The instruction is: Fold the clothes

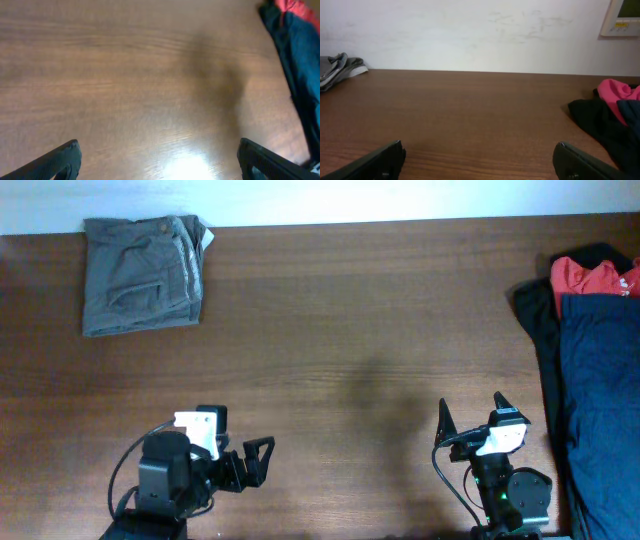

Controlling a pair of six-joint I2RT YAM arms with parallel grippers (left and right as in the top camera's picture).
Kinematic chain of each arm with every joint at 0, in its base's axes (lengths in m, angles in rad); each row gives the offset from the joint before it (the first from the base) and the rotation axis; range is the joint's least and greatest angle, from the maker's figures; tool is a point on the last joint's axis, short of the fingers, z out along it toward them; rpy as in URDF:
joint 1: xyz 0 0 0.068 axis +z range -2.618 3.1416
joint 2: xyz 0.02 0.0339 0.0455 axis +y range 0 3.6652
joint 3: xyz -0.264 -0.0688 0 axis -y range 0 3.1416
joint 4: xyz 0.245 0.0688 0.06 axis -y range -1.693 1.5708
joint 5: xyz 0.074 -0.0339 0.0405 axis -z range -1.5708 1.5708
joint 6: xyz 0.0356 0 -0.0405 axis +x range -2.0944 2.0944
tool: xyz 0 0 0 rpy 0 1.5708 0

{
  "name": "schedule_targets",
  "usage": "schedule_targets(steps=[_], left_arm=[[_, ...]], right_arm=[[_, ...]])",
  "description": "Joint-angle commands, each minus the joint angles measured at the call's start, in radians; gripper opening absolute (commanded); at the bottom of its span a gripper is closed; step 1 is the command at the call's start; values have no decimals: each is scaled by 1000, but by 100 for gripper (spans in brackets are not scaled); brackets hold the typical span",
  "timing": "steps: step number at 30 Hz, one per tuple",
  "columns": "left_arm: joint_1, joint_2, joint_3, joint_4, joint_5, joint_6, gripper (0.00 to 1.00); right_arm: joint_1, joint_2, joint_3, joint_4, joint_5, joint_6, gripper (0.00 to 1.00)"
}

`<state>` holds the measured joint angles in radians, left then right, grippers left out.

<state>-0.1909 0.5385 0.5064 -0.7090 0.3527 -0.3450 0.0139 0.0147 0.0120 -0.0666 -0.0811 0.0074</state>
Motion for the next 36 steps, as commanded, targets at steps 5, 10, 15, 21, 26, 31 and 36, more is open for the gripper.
schedule_targets(steps=[5,10,15,21,26,31,36], left_arm=[[-3,-90,-10,95,-114,124,99],[6,-200,-42,217,-124,330,99],[64,-305,-142,338,-167,340,99],[97,-389,-306,578,-256,340,99],[132,-442,-413,715,-272,340,99],[161,-499,-469,723,-270,381,99],[171,-534,-498,699,-271,452,99]], right_arm=[[6,-10,-6,-1,-17,-3,99],[6,-10,-6,-1,-17,-3,99],[6,-10,-6,-1,-17,-3,99],[6,-10,-6,-1,-17,-3,99],[6,-10,-6,-1,-17,-3,99],[6,-10,-6,-1,-17,-3,99],[6,-10,-6,-1,-17,-3,99]])
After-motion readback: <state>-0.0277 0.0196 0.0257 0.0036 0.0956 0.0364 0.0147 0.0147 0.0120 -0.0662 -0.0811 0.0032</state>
